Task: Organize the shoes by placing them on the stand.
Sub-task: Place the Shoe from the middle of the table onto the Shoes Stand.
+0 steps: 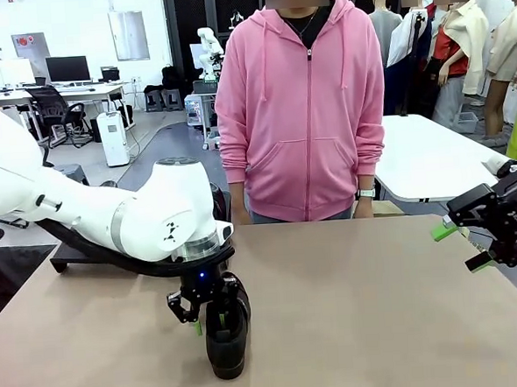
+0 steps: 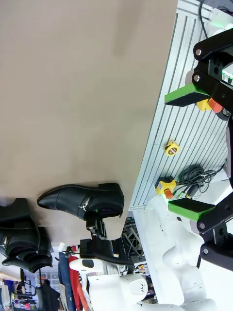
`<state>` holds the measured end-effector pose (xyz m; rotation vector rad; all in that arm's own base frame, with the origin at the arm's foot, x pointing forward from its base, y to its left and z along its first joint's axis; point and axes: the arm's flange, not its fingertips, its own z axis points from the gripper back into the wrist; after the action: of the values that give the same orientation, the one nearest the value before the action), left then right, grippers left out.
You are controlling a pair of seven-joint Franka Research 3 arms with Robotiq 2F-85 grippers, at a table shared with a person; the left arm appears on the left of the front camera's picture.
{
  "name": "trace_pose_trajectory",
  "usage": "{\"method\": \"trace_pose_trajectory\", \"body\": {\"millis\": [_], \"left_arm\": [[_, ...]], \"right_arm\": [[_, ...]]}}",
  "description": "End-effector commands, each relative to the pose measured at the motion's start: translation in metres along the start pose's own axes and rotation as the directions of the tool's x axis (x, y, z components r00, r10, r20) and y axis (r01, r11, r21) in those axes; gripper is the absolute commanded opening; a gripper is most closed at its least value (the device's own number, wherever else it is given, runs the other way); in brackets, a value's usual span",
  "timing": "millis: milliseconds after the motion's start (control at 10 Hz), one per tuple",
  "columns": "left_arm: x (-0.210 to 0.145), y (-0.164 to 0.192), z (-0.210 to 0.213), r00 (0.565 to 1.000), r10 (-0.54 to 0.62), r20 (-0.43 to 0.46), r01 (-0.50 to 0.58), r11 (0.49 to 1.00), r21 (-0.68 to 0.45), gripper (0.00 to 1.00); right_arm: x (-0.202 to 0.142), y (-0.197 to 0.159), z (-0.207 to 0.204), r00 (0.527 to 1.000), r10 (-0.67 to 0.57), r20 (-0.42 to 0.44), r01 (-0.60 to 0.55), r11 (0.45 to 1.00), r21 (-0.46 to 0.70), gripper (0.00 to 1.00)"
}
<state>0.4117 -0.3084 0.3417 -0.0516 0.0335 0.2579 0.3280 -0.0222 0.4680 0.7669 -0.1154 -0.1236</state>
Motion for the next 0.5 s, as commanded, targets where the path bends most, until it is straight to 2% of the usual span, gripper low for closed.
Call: {"method": "trace_pose_trajectory", "body": {"millis": [0,100,400], "left_arm": [[0.002,0.004,0.003,0.999,-0.036,0.0,0.036,0.999,0.003,0.0],[0.001,0.005,0.003,1.0,-0.031,0.005,0.031,1.0,0.001,0.0],[-0.009,0.013,0.012,0.99,-0.137,-0.013,0.137,0.99,-0.035,0.0]], "right_arm": [[0.001,0.002,0.0,1.0,-0.014,0.004,0.014,1.0,0.025,1.0],[0.001,0.002,0.0,1.0,-0.014,0.004,0.014,1.0,0.025,1.0],[0.001,0.002,0.0,1.0,-0.014,0.004,0.014,1.0,0.025,1.0]]}}
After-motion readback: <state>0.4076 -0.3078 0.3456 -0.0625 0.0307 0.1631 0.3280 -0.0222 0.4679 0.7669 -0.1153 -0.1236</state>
